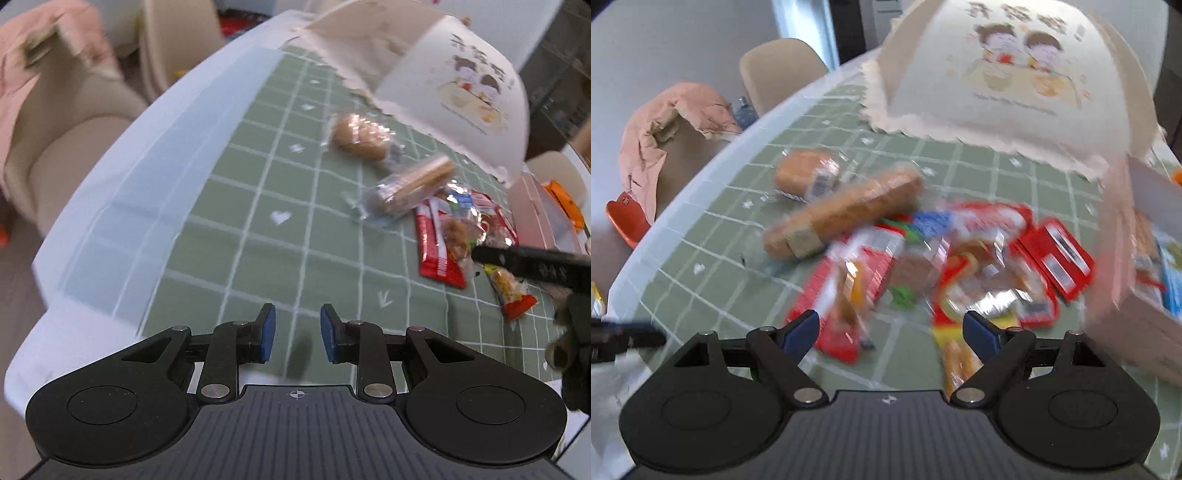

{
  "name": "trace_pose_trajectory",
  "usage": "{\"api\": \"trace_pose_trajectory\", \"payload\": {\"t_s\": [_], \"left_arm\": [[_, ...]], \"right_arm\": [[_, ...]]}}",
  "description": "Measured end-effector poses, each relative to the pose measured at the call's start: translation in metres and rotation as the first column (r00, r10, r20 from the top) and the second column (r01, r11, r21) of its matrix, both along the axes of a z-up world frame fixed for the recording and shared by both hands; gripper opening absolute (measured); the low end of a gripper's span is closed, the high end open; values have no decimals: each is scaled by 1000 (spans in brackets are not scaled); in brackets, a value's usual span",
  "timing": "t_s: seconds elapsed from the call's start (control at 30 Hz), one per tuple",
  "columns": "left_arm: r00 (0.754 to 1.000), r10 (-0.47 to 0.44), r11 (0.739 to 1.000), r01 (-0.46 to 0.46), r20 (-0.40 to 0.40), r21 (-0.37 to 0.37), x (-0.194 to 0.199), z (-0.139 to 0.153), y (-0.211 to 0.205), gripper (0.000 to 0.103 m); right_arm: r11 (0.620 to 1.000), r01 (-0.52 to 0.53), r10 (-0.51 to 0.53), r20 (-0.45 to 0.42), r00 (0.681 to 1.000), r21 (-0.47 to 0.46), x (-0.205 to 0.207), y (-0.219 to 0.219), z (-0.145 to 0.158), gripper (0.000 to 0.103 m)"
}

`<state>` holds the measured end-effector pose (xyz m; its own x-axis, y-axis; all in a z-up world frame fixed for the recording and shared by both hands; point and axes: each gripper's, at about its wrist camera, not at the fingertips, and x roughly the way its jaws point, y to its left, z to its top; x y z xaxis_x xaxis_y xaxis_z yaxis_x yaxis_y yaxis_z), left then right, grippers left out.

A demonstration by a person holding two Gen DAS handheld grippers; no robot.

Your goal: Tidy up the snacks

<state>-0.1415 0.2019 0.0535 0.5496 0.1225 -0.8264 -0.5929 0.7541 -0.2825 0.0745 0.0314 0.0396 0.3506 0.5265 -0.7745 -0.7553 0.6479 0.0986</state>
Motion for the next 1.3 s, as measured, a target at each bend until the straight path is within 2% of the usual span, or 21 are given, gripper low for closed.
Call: {"api": "trace_pose_trajectory", "payload": {"t_s": [0.1,0.13,0.17,0.27,0.43,0.53,0.6,0.7,0.8,0.87,0.97,1.1,1.2,1.3], "left_arm": [[999,-5,997,8,45,-76,-8,3,-1,30],[998,-23,995,28,58,-97,-5,4,-3,30],[996,-55,992,63,74,-109,1,6,-7,30],[984,-142,984,152,105,-98,26,14,-21,30],[955,-268,957,279,128,-81,85,22,-41,30],[921,-363,928,372,143,-40,134,27,-59,30],[911,-385,920,391,146,-15,172,24,-66,30],[920,-379,925,376,99,45,216,11,-74,30],[915,-403,913,402,3,76,245,-10,-85,30],[893,-449,882,449,-38,140,248,-18,-94,39],[864,-498,843,501,-68,194,239,-19,-101,41],[841,-537,825,541,-75,162,213,-18,-100,39],[827,-558,817,563,-71,129,185,-17,-104,38],[835,-548,830,550,-48,95,154,-16,-105,38]], "right_arm": [[999,-39,38,-20,999,-16,3,23,-2,53],[998,-60,59,-36,998,-37,4,29,-5,32],[996,-67,64,-53,997,-62,4,32,-8,21],[996,-56,52,-60,997,-72,-3,17,-7,21],[995,45,-50,-62,997,-91,-15,-52,-3,21],[986,121,-126,-35,991,-117,-17,-89,-6,21],[976,183,-188,-41,981,-117,-16,-112,-9,21],[958,266,-272,-45,961,-110,-16,-141,-12,21],[943,320,-325,-50,944,-93,-20,-164,-12,23],[935,344,-349,-48,936,-89,-23,-176,-13,33],[924,373,-377,-39,925,-88,-26,-190,-12,50],[923,377,-381,-42,924,-70,-25,-190,-12,58],[937,344,-347,-34,937,-64,-23,-175,-12,62],[955,293,-293,-2,956,-57,-25,-156,-7,70]]}}
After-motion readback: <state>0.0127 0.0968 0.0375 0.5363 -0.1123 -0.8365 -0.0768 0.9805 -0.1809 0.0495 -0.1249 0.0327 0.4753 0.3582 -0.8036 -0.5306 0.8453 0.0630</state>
